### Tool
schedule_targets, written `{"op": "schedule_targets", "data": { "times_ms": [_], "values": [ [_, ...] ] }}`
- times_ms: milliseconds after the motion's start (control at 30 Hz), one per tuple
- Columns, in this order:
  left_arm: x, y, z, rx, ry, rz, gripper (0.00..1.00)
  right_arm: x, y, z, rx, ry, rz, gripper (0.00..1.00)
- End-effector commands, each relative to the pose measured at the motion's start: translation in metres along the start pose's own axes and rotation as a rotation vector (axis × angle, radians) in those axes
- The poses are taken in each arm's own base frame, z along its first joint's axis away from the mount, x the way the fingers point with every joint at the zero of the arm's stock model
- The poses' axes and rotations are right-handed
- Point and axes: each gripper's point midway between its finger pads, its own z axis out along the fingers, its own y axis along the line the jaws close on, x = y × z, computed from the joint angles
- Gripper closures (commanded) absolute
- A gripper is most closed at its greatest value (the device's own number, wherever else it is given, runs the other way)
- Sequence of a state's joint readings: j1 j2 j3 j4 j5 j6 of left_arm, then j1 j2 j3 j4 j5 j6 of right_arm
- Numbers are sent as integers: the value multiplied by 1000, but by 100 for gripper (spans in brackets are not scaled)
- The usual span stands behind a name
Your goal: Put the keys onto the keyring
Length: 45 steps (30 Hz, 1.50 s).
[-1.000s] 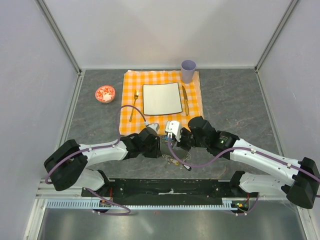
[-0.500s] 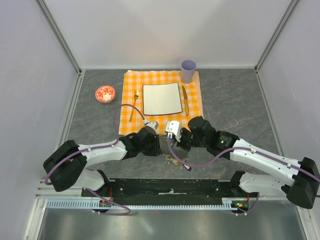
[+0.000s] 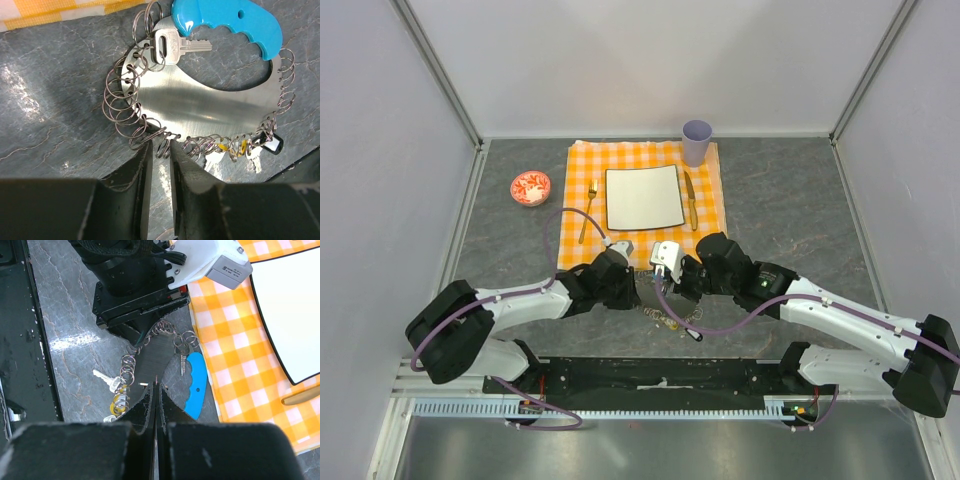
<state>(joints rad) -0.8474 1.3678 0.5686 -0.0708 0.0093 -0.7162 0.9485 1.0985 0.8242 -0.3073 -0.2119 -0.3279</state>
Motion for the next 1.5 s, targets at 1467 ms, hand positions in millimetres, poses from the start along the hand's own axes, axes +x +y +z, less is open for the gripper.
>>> {"op": "schedule_targets", "data": {
  "times_ms": [1467],
  "values": [
    [-13, -24, -9, 18, 2, 103, 65, -12, -3, -1, 10, -44, 8, 100]
  ]
}}
